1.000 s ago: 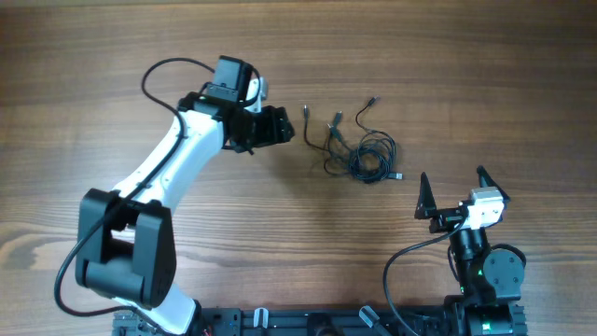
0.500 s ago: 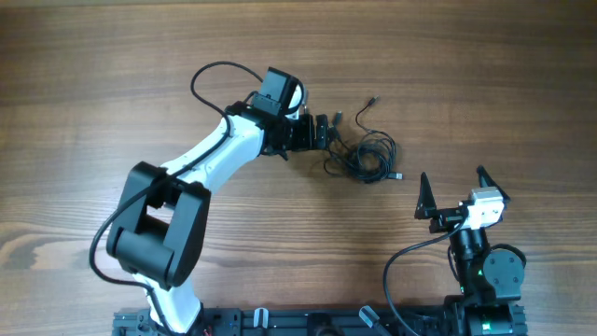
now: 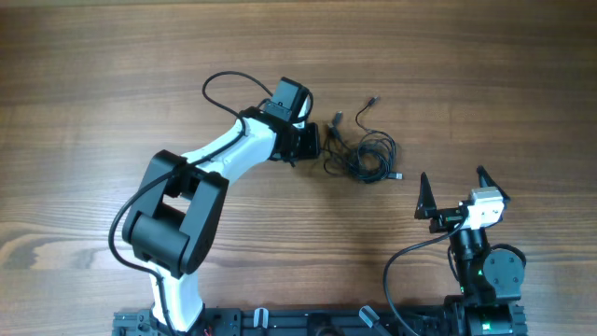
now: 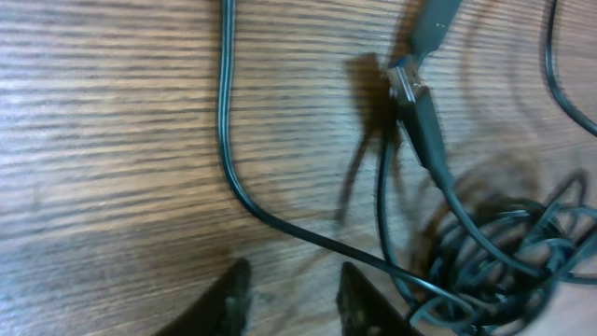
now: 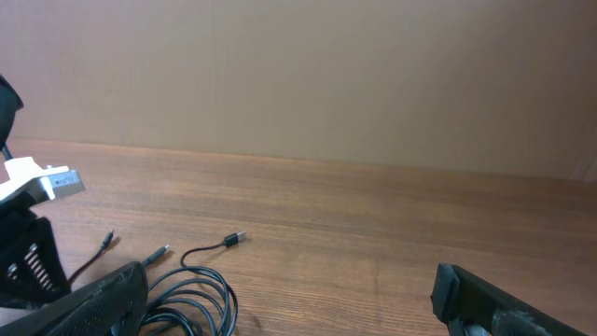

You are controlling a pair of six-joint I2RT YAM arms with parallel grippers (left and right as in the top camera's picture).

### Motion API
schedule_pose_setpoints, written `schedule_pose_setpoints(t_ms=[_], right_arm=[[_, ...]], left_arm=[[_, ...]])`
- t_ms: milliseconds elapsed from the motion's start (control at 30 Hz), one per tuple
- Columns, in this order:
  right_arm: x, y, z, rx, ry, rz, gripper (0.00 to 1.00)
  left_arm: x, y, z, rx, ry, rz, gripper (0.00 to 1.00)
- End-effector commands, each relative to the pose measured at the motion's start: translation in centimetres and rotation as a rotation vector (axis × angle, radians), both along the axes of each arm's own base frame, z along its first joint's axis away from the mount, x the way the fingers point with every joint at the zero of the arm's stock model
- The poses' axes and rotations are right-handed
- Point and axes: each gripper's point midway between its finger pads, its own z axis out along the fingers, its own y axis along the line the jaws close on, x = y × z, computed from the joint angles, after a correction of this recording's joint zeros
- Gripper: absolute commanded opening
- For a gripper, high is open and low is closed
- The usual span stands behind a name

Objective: Untangle cables
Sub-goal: 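Lower the left gripper onto a black cable near its USB plug and close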

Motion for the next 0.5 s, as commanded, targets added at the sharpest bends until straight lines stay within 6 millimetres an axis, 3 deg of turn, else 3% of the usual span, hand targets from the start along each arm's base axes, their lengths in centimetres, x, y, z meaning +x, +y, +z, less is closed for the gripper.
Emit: schedule_pose_setpoints(t_ms=[0, 167, 267, 467], right_arm=[[-0.1, 0.3, 0.2, 0.016, -0.011, 0.014, 1.0], [-0.1, 0.3, 0.2, 0.017, -0.011, 0.014, 1.0], [-0.1, 0.3, 0.2, 0.016, -0.011, 0.014, 1.0], [-0.1, 0.3, 0.2, 0.017, -0.011, 0.014, 1.0]], left_arm=[[0.1, 1.5, -1.4, 0.129, -0.031, 0.029, 0.18], [0.3, 2.4, -1.6, 0.196, -0.054, 0.045, 0.09], [0.9, 3.9, -2.0, 0.271, -0.074, 0.115, 0.07], [0.5, 4.8, -4.6, 0.321, -0.027, 0.159, 0.06]])
